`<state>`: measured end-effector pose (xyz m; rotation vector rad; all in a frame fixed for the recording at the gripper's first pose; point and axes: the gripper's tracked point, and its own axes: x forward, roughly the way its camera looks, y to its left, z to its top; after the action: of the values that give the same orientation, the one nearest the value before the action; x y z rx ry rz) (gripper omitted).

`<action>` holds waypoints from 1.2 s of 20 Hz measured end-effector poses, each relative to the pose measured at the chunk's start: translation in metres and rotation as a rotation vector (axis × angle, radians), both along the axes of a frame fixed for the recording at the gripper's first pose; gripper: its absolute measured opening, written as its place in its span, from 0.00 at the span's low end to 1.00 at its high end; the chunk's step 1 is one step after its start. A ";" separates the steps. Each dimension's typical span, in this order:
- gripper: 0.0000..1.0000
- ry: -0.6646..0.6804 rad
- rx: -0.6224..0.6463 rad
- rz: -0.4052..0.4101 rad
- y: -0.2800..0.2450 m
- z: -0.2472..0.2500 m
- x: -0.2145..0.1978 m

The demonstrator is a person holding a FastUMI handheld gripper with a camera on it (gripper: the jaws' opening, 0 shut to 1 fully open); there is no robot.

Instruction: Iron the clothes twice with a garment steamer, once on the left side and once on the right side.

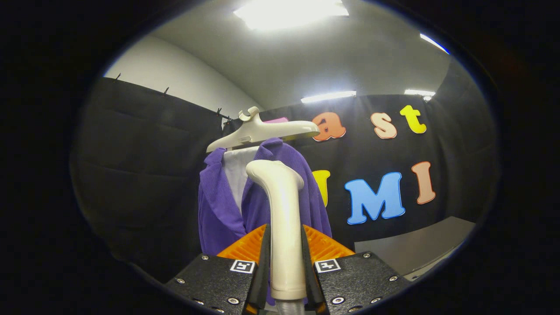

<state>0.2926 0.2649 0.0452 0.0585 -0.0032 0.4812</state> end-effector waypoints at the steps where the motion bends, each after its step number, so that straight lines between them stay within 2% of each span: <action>1: 0.35 0.009 -0.006 -0.001 -0.001 -0.007 -0.001; 13: 0.35 0.096 -0.080 0.022 -0.003 -0.067 -0.033; 24: 0.35 0.215 -0.132 -0.024 -0.013 -0.138 -0.060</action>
<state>0.2327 0.2517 -0.0925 -0.0197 0.2381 0.4485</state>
